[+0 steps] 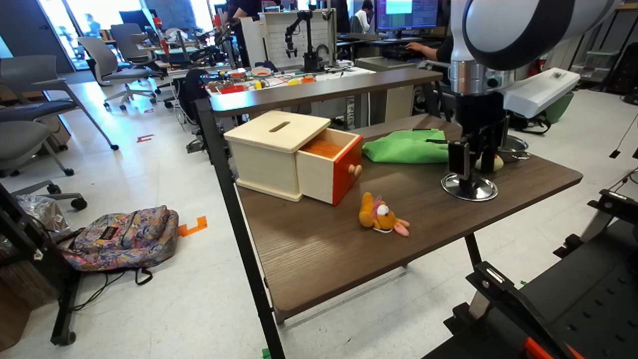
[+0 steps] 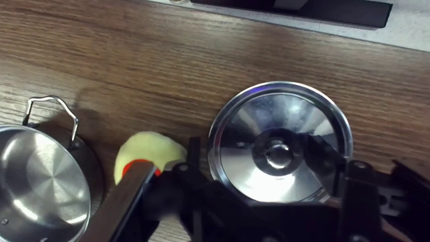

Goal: Uncover the pot

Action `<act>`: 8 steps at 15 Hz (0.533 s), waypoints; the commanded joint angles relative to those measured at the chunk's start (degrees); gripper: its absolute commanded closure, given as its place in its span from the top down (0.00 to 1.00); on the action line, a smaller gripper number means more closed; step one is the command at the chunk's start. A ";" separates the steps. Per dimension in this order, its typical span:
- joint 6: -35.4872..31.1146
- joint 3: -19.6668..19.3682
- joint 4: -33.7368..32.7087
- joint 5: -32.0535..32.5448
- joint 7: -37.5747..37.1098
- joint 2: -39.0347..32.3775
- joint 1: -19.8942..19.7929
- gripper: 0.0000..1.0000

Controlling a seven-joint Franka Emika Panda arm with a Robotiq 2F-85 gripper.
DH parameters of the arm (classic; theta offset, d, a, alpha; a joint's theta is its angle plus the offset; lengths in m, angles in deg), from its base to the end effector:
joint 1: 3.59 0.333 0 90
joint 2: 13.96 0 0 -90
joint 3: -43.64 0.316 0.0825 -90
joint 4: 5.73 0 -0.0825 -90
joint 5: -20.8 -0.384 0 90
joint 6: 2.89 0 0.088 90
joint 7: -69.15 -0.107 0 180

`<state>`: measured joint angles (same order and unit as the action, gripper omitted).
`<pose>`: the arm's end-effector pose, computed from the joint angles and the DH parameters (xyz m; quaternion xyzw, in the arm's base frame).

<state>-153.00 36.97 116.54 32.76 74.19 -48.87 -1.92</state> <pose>0.5460 -0.0466 0.1077 0.9896 0.1019 -0.0687 0.0743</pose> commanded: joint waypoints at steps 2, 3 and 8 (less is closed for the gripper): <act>-0.23 1.63 4.21 -0.18 1.81 5.12 -1.88 1.00; -0.55 2.17 5.10 -0.64 2.41 6.34 -2.45 1.00; 1.62 11.60 10.22 -14.17 13.21 16.15 -11.82 1.00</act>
<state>-153.51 41.55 122.52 28.58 78.84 -40.06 -6.50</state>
